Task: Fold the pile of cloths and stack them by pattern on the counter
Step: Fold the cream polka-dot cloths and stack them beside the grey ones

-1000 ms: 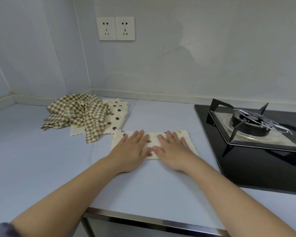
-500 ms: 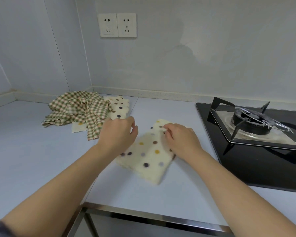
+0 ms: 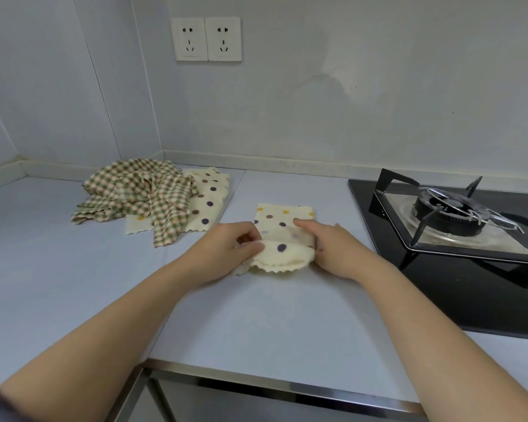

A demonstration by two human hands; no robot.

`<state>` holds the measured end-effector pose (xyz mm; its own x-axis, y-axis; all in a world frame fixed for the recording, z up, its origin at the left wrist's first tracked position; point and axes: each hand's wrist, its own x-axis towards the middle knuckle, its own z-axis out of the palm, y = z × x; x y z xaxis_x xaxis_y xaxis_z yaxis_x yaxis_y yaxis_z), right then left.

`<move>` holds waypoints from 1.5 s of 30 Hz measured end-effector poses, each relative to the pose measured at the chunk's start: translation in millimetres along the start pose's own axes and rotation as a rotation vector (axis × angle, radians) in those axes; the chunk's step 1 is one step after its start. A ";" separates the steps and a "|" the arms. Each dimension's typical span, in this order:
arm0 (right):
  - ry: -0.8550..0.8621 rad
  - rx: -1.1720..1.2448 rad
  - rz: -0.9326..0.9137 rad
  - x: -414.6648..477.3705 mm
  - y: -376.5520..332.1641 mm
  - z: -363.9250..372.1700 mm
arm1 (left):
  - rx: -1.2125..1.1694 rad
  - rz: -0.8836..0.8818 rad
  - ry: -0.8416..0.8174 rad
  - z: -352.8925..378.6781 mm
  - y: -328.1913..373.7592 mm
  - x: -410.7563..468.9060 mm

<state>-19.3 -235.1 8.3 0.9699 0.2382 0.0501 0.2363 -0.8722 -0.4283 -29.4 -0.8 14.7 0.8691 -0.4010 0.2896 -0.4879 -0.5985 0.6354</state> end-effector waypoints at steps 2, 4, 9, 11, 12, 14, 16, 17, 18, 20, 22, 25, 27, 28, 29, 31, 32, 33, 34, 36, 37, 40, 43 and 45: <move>-0.001 0.041 -0.090 -3.5 -5.9 -0.6 | -0.077 -0.065 0.023 -1.9 -0.8 0.8; 0.007 0.142 -0.166 -8.4 -15.9 -2.6 | -0.157 -0.106 0.031 -3.0 -1.4 2.5; -0.090 0.298 -0.275 -15.8 -29.6 -3.0 | -0.128 -0.190 0.195 -6.5 -5.4 7.1; -0.165 0.403 -0.272 -18.9 -35.4 -3.9 | -0.130 -0.199 0.190 -7.7 -4.4 5.7; -0.184 0.463 -0.264 -20.6 -38.0 -3.6 | -0.126 -0.192 0.181 -8.2 -3.5 4.9; -0.143 0.497 -0.256 -20.2 -39.5 0.0 | -0.146 -0.165 0.160 -9.0 0.0 4.2; -0.063 0.505 -0.226 -19.5 -38.1 1.4 | -0.224 -0.156 0.149 -9.0 2.3 5.2; -0.043 0.535 -0.232 -19.3 -36.8 1.7 | -0.265 -0.162 0.159 -9.9 1.3 5.7; -0.034 0.588 -0.247 -19.8 -37.5 0.3 | -0.261 -0.164 0.181 -11.2 -2.6 6.4; -0.042 0.715 -0.251 -21.8 -39.9 -3.5 | -0.125 -0.141 0.210 -15.7 -13.4 4.3; -0.041 0.810 -0.274 -23.9 -42.5 -7.8 | 0.085 -0.054 0.141 -19.8 -23.3 0.4; -0.004 0.819 -0.327 -19.7 -42.8 -8.3 | 0.234 0.024 -0.014 -16.9 -18.3 -4.4; -0.005 0.847 -0.275 -17.1 -41.3 -7.6 | 0.197 0.041 -0.016 -9.5 -12.0 -3.2; 0.002 0.841 -0.234 -15.5 -39.8 -6.2 | 0.130 0.026 0.007 -6.1 -8.3 -2.1; 0.013 0.809 -0.175 -14.6 -37.6 -5.2 | 0.029 0.002 0.025 -3.5 -6.8 -0.9; 0.068 0.743 -0.007 -12.9 -34.3 -4.2 | -0.148 -0.059 0.037 -3.5 -2.2 1.0; 0.108 0.751 0.068 -11.6 -33.3 -3.9 | -0.204 -0.099 0.041 -3.8 0.8 1.8; 0.154 0.781 0.116 -10.0 -31.9 -3.4 | -0.244 -0.138 0.056 -3.6 2.7 2.8; 0.201 0.805 0.137 -8.4 -31.2 -3.0 | -0.262 -0.182 0.068 -2.7 4.5 3.8; 0.285 0.759 0.160 -5.6 -31.0 -2.2 | -0.284 -0.289 0.086 -1.3 7.2 6.7; 0.314 0.703 0.178 -3.4 -29.6 -0.5 | -0.283 -0.332 0.086 -0.4 7.0 8.4; 0.365 0.466 0.236 -1.3 -26.4 5.6 | -0.176 -0.435 0.090 4.7 7.3 13.7; 0.365 0.318 0.273 0.9 -25.4 9.8 | 0.001 -0.501 0.094 9.2 9.9 15.1; 0.348 0.242 0.288 2.6 -26.4 11.1 | 0.040 -0.510 0.114 12.1 10.6 14.6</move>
<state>-23.7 -206.7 9.7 0.9654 -0.1895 0.1791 -0.0237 -0.7478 -0.6636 -22.9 -21.4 16.9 0.9993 0.0253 0.0282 -0.0011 -0.7247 0.6891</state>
